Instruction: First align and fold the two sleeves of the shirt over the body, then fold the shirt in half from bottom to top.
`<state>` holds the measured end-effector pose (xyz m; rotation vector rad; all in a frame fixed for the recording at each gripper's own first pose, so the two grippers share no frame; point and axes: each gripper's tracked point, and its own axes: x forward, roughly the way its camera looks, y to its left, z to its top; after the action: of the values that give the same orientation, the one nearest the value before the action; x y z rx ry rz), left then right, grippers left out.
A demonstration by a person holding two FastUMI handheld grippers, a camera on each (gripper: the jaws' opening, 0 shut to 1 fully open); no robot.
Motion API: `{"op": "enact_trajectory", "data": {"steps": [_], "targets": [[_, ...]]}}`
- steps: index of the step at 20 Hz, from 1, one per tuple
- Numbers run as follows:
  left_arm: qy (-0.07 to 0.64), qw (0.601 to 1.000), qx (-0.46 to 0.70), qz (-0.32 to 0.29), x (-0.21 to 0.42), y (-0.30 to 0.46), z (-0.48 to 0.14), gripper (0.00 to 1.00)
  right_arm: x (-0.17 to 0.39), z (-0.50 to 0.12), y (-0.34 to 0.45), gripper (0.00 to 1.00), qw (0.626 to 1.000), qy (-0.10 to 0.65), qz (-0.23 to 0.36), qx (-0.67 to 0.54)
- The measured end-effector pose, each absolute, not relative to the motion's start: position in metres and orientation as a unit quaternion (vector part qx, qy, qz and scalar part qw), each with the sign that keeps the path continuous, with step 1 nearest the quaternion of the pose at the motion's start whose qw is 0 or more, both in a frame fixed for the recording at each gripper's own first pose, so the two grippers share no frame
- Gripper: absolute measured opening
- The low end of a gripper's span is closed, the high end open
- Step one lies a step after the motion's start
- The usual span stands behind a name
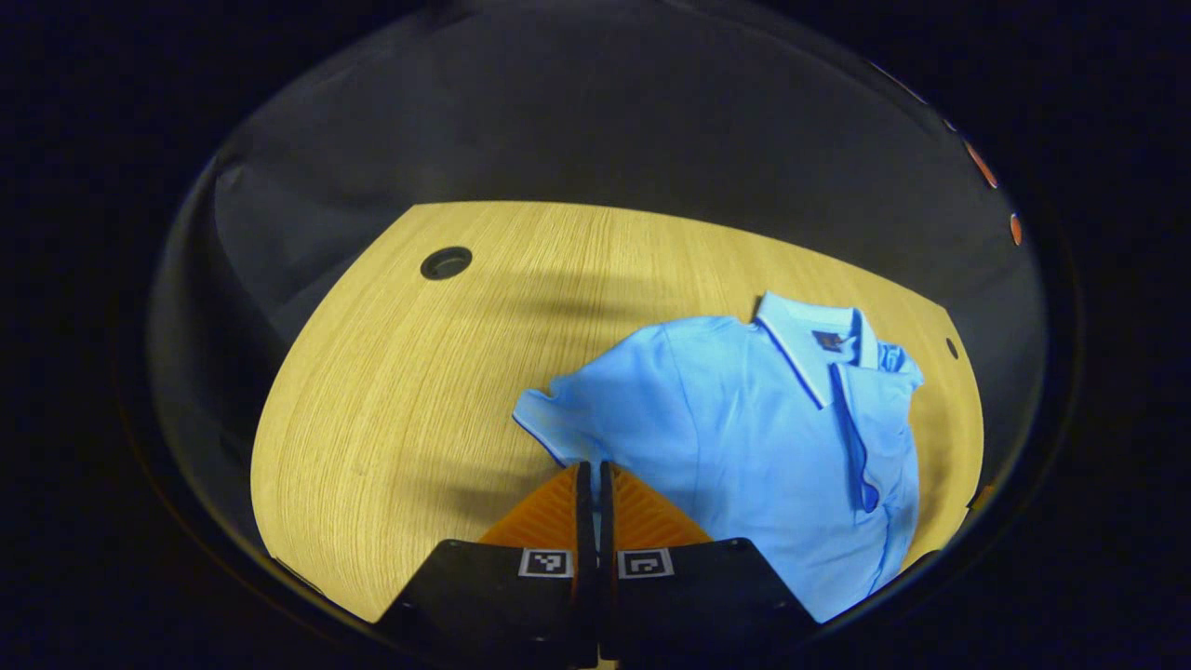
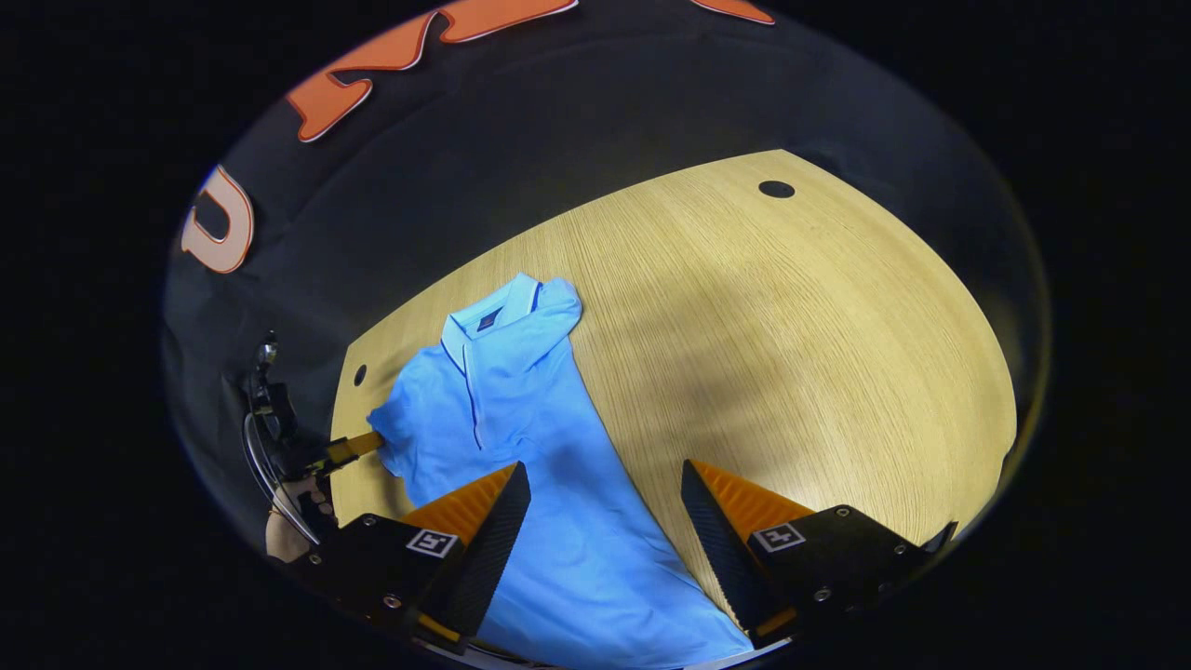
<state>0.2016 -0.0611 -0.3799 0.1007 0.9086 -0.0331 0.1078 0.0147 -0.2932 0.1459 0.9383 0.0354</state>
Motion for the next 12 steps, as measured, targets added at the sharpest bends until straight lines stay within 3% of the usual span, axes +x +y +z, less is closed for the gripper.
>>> {"op": "enact_trajectory", "data": {"steps": [12], "targets": [[0.397,0.909,0.058,-0.108,0.191,-0.174,-0.298,0.04,0.109,-0.295,0.009,0.99,0.894,0.442,0.032,0.072]]}}
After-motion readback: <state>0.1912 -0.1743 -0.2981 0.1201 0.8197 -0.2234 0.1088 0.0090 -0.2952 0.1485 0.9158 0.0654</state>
